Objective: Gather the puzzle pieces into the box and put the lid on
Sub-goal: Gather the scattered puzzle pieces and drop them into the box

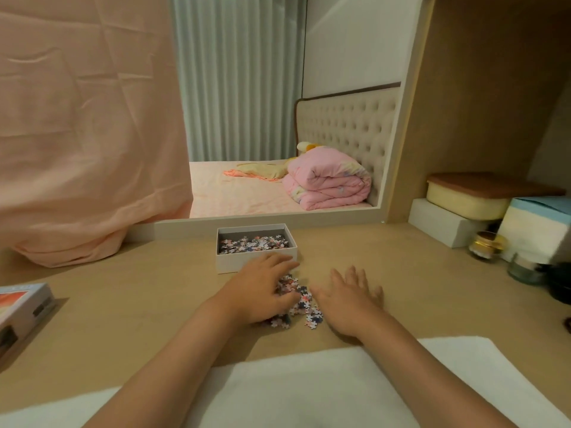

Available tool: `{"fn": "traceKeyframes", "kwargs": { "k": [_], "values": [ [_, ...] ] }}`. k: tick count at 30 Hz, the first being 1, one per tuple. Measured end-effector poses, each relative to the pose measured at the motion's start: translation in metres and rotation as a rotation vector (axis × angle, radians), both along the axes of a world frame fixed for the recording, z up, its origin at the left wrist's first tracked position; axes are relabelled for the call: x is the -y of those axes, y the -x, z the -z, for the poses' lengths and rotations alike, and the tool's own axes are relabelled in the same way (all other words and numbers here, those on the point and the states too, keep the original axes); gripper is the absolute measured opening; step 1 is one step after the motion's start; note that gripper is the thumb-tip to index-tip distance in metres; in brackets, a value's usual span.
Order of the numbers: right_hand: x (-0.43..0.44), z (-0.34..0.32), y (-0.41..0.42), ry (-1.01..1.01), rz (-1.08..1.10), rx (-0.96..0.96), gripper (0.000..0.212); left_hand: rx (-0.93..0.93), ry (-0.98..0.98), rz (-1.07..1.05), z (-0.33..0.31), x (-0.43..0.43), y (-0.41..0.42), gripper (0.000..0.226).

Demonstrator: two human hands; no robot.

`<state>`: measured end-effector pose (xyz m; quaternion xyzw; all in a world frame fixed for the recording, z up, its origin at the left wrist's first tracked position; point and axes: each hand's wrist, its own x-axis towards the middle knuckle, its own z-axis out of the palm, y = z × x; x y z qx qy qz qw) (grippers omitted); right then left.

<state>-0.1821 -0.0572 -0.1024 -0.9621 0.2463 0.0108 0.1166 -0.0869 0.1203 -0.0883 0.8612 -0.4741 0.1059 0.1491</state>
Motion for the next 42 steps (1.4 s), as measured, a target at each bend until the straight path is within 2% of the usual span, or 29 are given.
{"fn": "traceKeyframes", "kwargs": {
  "k": [3, 6, 8, 12, 15, 17, 18, 21, 24, 28, 35, 39, 42],
  "values": [
    [-0.011, 0.015, 0.005, -0.01, 0.018, -0.02, 0.083, -0.096, -0.235, -0.015, 0.008, 0.005, 0.01, 0.083],
    [-0.021, 0.015, -0.002, -0.048, -0.076, 0.015, 0.078, -0.15, -0.289, -0.032, 0.017, -0.002, 0.009, 0.099],
    [-0.031, 0.011, -0.01, -0.101, -0.158, 0.039, 0.073, -0.187, -0.238, -0.033, 0.02, -0.01, 0.004, 0.101],
    [-0.055, 0.012, -0.032, -0.165, -0.273, 0.138, 0.061, -0.15, -0.038, 0.014, 0.019, -0.024, -0.004, 0.079],
    [-0.068, 0.004, -0.044, -0.466, -0.254, 0.329, 0.042, -0.169, 0.103, 0.014, 0.013, -0.035, -0.008, 0.074],
    [-0.068, -0.006, -0.048, -0.648, -0.248, 0.409, 0.043, -0.184, 0.189, -0.03, 0.011, -0.04, -0.015, 0.072],
    [-0.065, -0.01, -0.05, -0.659, -0.248, 0.437, 0.042, -0.157, 0.234, -0.064, 0.01, -0.042, -0.019, 0.07],
    [-0.055, -0.02, -0.056, -0.607, -0.226, 0.543, 0.036, -0.047, 0.312, -0.19, 0.009, -0.045, -0.033, 0.06],
    [-0.047, -0.028, -0.067, -0.459, -0.262, 0.636, 0.036, -0.04, 0.238, -0.28, 0.014, -0.049, -0.044, 0.059],
    [-0.037, -0.03, -0.085, -0.128, -0.428, 0.506, 0.043, -0.139, 0.255, -0.257, 0.019, -0.053, -0.05, 0.055],
    [-0.034, -0.014, -0.082, -0.03, -0.475, 0.458, 0.042, -0.107, 0.319, -0.258, 0.015, -0.052, -0.044, 0.042],
    [-0.032, -0.02, -0.072, -0.003, -0.495, 0.453, 0.039, -0.022, 0.316, -0.269, 0.01, -0.053, -0.038, 0.034],
    [-0.03, -0.025, -0.067, -0.018, -0.521, 0.502, 0.037, 0.065, 0.286, -0.277, 0.012, -0.051, -0.033, 0.036]
  ]
}}
